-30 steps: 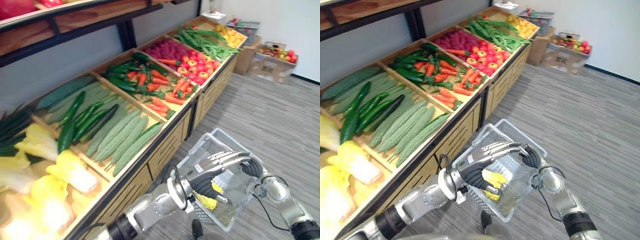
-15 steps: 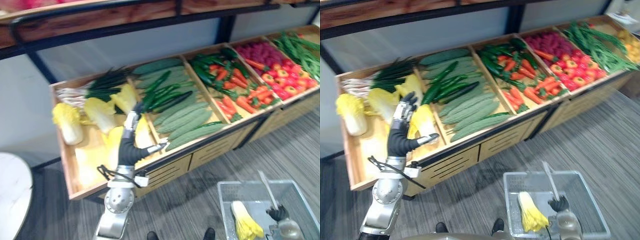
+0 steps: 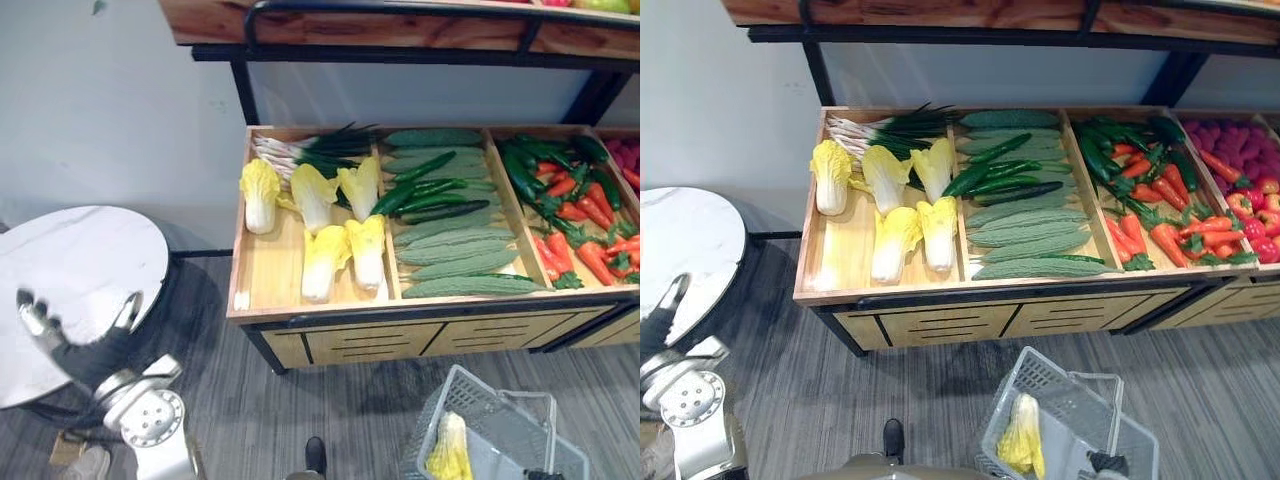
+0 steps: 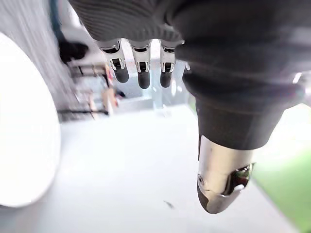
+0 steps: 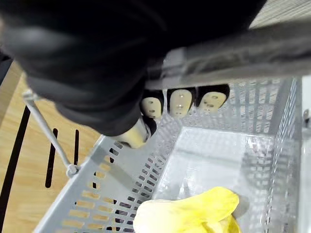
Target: Pick vegetable in the basket
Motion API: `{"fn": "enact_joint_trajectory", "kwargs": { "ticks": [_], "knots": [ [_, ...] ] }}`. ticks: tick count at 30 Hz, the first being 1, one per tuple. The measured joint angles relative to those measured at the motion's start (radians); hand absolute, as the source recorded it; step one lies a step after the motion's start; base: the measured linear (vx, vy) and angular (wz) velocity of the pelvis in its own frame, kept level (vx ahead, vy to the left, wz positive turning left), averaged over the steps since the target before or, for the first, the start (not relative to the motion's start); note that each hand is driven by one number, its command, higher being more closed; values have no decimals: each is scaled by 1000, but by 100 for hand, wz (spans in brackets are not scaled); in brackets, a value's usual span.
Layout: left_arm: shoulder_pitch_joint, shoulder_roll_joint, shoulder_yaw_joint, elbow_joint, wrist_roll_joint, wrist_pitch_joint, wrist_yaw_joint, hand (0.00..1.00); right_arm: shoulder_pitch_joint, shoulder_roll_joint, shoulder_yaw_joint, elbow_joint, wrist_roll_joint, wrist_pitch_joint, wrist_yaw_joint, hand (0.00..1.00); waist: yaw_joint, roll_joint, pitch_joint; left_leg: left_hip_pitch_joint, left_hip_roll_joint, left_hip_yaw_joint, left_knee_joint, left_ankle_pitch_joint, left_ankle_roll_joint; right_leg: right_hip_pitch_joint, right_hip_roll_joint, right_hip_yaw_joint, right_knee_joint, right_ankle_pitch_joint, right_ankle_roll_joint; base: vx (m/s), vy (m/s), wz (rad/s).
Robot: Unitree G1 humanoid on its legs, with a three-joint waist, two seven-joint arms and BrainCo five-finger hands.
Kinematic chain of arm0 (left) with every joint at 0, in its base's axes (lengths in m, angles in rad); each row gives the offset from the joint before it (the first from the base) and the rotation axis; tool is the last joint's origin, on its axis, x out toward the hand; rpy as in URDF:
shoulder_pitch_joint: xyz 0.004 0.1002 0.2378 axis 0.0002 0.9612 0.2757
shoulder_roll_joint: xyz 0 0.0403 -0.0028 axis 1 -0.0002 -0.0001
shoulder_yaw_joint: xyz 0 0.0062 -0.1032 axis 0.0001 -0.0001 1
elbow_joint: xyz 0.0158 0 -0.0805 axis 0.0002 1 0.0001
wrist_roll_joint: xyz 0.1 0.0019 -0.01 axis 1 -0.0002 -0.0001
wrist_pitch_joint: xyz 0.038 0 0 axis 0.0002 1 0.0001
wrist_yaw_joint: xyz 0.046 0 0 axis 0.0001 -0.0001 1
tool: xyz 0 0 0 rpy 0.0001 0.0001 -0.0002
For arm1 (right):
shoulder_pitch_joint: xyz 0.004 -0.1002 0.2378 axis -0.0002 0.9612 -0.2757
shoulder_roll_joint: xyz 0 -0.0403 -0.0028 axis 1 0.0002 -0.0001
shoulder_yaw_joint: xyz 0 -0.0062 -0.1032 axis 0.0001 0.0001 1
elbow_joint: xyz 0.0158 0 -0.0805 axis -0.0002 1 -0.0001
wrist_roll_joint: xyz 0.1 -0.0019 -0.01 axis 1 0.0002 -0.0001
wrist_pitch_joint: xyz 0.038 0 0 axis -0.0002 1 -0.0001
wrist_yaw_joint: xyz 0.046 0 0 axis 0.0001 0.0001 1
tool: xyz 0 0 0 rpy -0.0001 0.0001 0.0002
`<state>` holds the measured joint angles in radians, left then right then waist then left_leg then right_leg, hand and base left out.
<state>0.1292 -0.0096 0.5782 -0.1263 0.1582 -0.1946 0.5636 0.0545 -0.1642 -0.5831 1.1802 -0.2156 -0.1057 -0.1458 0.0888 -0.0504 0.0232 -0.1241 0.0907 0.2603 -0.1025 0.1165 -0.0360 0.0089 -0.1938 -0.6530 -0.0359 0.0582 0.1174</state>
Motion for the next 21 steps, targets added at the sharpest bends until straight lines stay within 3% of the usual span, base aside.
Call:
{"fn": "enact_joint_trajectory", "kwargs": {
  "ticks": [3, 6, 9, 12, 16, 21],
  "knots": [
    [18, 0, 68, 188, 2, 28, 19, 0, 18, 34, 0, -38, 0, 6, -11, 100, -2, -27, -20, -3, -2, 3, 0, 0, 0, 2, -2, -1, -15, 0, -1, 0, 0, 0],
    [18, 2, 181, 461, -91, 28, 24, 0, 17, 68, 2, -39, 0, 6, -16, 100, -6, -51, -39, -4, 0, 7, 0, -4, 0, 0, 0, 3, -22, -1, -2, 25, 3, -6],
    [29, 11, 261, 769, -246, 31, 23, 0, 4, 78, 5, -40, -2, 6, -18, 100, -22, -53, -42, 5, 1, 25, 0, -18, -4, -5, -2, 21, -22, -3, -2, 36, 3, -15],
    [67, 11, 265, 939, -272, 32, 7, 0, -13, 78, 10, -39, -2, 6, -21, 100, -34, -48, -44, 7, 0, 33, 0, -22, -4, -10, -3, 32, -24, -4, -1, 50, 6, -12],
    [85, 12, 211, 1143, -270, 65, -119, 0, -17, 71, 21, -36, -2, 5, -26, 100, -35, -26, -49, 27, 0, 59, 0, -30, -11, -10, -4, 63, -22, -5, -5, 58, 1, -18],
    [94, 17, 73, 1215, -208, 104, -319, 0, -24, 43, 67, -33, -9, 5, -12, 100, -51, 4, -54, 59, 1, 91, 0, -46, -16, -6, -2, 101, -12, -12, -4, 59, -7, -22]
  ]
}}
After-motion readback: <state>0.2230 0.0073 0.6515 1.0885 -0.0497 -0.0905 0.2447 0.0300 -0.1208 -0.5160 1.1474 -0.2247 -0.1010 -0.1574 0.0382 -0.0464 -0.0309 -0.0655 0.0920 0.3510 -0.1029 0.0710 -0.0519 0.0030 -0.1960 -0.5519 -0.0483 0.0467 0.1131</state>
